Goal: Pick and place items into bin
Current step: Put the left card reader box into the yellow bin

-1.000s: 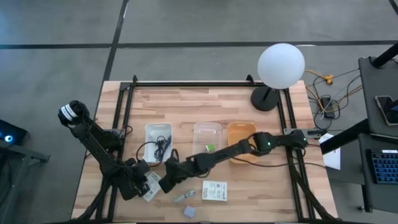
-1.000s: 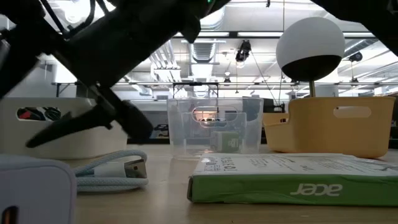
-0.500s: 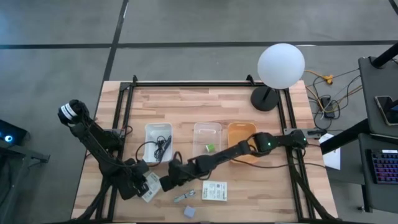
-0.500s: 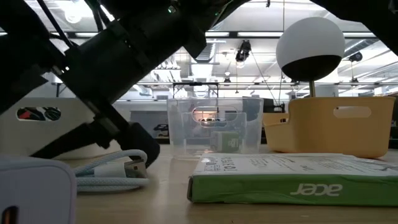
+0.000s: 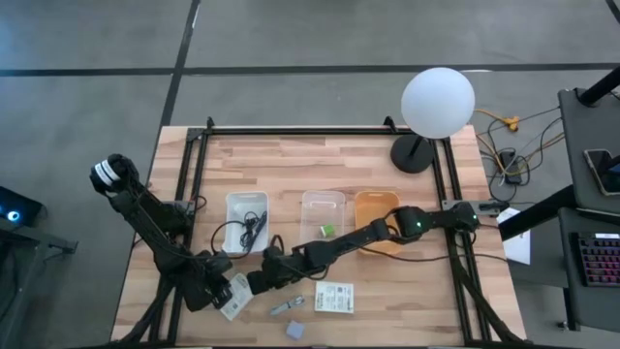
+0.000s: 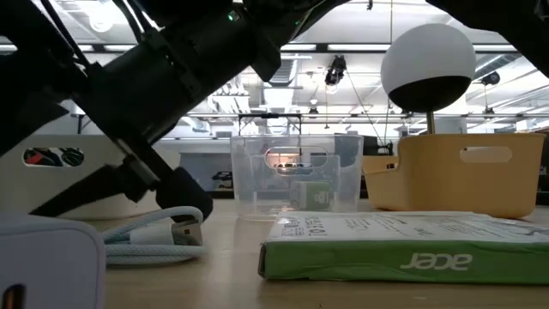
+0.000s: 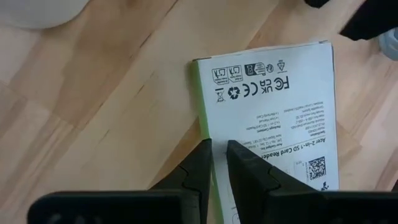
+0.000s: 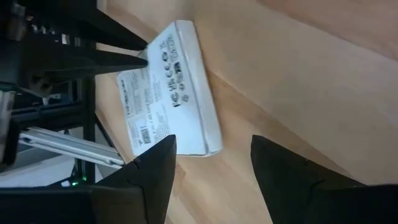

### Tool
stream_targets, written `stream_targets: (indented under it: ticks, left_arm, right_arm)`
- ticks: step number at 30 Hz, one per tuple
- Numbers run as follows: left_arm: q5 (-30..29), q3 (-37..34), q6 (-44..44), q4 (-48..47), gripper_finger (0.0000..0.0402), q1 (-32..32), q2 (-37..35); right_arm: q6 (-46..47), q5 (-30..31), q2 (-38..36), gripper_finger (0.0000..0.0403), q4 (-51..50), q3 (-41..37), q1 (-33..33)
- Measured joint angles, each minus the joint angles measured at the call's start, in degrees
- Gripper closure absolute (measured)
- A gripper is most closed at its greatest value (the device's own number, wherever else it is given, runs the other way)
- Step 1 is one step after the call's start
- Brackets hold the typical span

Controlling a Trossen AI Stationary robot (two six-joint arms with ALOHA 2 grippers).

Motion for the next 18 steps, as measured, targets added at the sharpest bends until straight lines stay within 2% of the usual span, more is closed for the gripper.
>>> stream_targets:
  ticks: [6, 18]
  left_arm:
    - [-3.6, -0.7, -0.8, 2.6, 0.0364, 1.9, 0.0]
    - [-6.1, -0.8, 2.5, 5.3, 0.0364, 6.8, 0.0]
  right_arm:
    - [0.6, -0.3, 0.0, 0.0209, 0.0, -0.1, 0.1]
    - [2.2, -0.7, 0.0, 0.0209, -0.4, -0.3, 1.2]
